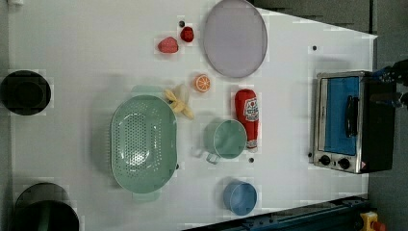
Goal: Pick Ketchup from the table and place it in strainer.
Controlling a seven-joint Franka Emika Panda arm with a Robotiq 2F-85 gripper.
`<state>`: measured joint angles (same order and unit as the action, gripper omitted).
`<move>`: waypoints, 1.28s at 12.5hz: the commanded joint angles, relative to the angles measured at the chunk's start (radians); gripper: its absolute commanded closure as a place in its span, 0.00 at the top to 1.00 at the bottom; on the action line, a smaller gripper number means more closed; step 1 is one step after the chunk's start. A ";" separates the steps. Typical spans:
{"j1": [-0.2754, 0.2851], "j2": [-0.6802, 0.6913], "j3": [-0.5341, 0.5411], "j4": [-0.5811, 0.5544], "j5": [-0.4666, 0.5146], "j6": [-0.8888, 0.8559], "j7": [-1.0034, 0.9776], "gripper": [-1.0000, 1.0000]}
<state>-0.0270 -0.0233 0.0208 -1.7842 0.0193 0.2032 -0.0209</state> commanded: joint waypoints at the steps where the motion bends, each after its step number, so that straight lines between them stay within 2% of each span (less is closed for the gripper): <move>1: -0.101 -0.198 0.062 -0.112 0.006 -0.125 0.020 0.79; 3: -0.100 -0.191 0.067 -0.141 0.006 -0.104 0.020 1.00; 7: -0.097 -0.150 0.098 -0.237 0.006 0.024 -0.123 1.00; 16: -0.094 0.004 0.155 -0.496 0.006 0.469 -0.765 1.00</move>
<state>-0.1235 0.0291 0.1788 -2.2754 0.0234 0.6646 -0.6021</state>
